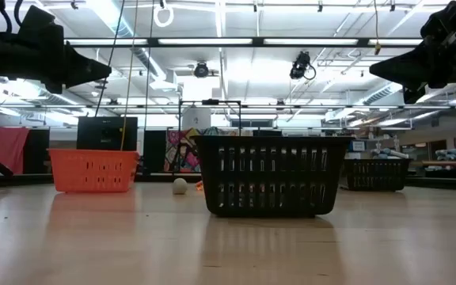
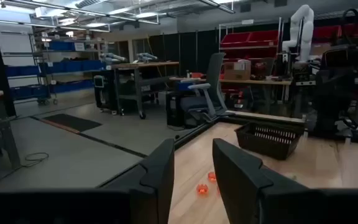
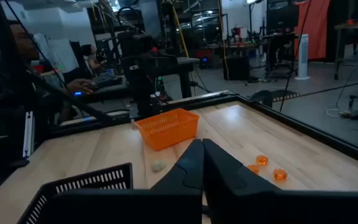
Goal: Sort Halloween decoration
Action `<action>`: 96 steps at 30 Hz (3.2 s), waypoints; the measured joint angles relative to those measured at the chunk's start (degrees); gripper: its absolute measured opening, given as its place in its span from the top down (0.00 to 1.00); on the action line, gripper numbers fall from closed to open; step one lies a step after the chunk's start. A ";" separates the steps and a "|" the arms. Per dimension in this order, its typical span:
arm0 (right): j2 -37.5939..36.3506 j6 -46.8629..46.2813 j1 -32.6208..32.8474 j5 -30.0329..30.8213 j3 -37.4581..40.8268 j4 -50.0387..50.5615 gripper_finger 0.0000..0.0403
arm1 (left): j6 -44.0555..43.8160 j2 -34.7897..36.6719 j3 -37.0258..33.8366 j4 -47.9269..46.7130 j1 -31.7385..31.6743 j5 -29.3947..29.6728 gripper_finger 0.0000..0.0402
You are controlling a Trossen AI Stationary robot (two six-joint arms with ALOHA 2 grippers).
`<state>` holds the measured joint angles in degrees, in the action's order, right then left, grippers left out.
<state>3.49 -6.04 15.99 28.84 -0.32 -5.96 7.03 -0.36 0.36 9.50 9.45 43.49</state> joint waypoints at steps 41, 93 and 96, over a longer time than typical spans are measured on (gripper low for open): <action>-0.02 0.00 -0.01 -0.01 -0.01 0.02 0.98 | -0.02 0.01 0.00 -0.01 0.00 0.02 0.71; 0.00 -2.71 -0.01 4.13 0.00 -12.04 0.98 | -24.19 0.00 -0.02 7.26 0.00 -0.02 0.71; 0.00 -0.55 -0.02 6.18 0.00 -12.39 0.98 | -24.19 0.00 -0.01 7.24 0.00 0.00 0.71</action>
<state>3.49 -6.59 15.97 35.02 -0.32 -18.35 -17.17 -0.36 0.35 16.73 9.45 43.48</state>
